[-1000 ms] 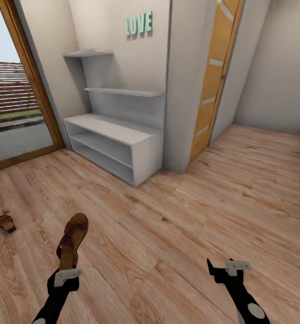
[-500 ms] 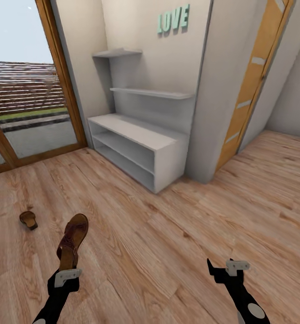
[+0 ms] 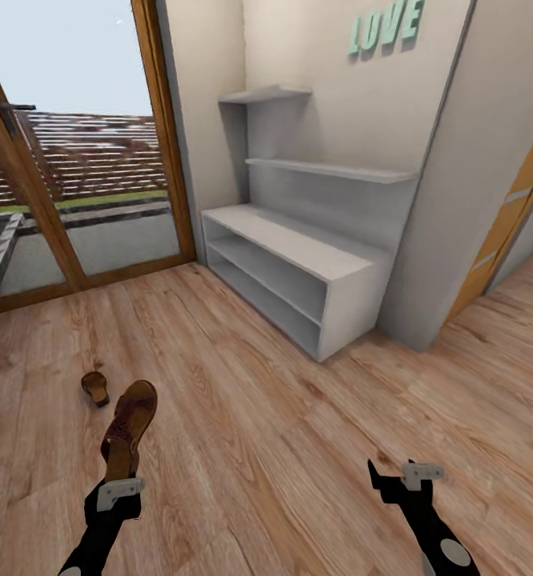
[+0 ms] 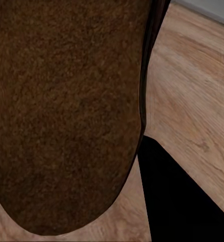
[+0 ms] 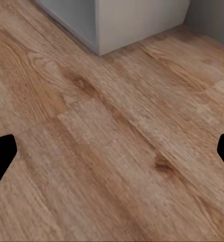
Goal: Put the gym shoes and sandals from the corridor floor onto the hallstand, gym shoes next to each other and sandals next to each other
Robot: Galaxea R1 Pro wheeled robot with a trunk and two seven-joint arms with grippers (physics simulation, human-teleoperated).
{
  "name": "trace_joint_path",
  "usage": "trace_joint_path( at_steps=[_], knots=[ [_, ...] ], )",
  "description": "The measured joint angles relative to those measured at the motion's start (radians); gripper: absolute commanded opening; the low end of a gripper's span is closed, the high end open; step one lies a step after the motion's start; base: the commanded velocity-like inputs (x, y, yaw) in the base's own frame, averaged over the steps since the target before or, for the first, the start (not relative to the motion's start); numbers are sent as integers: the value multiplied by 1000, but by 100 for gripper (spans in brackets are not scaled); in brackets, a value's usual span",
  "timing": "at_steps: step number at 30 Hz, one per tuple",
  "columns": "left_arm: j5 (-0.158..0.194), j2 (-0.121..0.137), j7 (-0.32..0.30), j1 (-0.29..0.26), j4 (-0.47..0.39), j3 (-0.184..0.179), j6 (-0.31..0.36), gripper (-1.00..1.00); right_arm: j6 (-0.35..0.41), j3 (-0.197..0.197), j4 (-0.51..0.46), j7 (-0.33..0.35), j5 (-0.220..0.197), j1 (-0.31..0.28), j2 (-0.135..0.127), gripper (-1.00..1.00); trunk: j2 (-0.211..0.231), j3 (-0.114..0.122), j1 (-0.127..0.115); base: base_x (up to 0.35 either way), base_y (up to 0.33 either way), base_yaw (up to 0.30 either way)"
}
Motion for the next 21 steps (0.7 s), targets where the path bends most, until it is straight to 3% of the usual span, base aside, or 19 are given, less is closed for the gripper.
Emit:
trace_joint_path(
  at_steps=[21],
  knots=[
    [0, 0, 0, 0, 0, 0, 0, -100, 0, 0, 0, 0, 0, 0, 0, 100, 0, 9, 0, 287, 192, 277]
  ],
)
